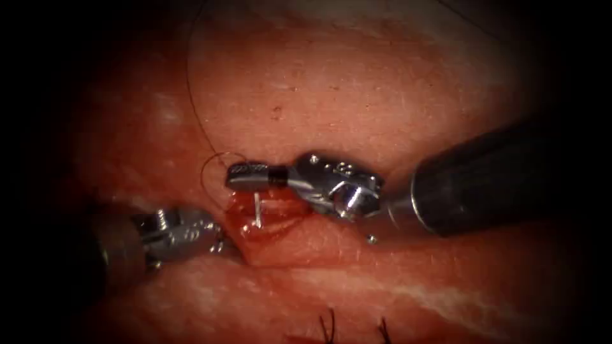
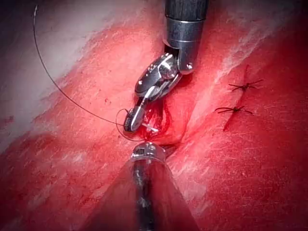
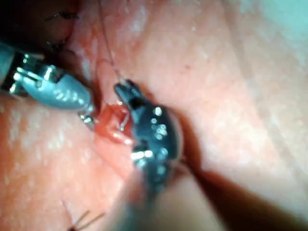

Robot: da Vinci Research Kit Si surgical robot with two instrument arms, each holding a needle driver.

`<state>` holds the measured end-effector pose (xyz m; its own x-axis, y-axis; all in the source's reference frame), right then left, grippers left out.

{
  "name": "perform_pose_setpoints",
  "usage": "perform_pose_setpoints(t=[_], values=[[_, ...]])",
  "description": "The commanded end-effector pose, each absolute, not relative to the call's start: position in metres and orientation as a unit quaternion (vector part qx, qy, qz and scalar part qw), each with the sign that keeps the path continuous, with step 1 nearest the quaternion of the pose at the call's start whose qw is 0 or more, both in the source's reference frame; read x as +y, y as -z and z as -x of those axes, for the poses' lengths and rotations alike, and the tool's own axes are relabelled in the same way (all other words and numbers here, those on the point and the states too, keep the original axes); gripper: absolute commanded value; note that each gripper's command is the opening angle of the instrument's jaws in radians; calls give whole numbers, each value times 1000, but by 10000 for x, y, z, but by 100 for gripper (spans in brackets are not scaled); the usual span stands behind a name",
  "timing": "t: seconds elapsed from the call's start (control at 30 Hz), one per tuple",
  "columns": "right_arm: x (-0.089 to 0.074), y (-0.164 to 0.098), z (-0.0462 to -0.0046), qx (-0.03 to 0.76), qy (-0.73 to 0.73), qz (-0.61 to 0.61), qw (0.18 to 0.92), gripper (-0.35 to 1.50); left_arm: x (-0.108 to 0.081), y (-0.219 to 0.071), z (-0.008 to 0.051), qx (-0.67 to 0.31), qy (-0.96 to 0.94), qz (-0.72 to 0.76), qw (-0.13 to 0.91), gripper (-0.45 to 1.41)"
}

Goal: Wound Closure

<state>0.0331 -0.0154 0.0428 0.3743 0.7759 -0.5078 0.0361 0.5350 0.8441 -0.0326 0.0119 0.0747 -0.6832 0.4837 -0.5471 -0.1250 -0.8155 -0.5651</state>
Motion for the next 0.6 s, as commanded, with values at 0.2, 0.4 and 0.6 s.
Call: perform_pose_setpoints(t=[0.2, 0.4, 0.6], values=[[-170, -429, -335, 461, -291, -444, 711, -35, 116, -753, 333, -250, -882, 359, 174, -45], [-178, -428, -336, 442, -310, -470, 699, -35, 119, -751, 332, -250, -882, 359, 175, -45], [-181, -419, -336, 425, -330, -492, 685, -35, 119, -751, 332, -250, -882, 359, 175, -45]])
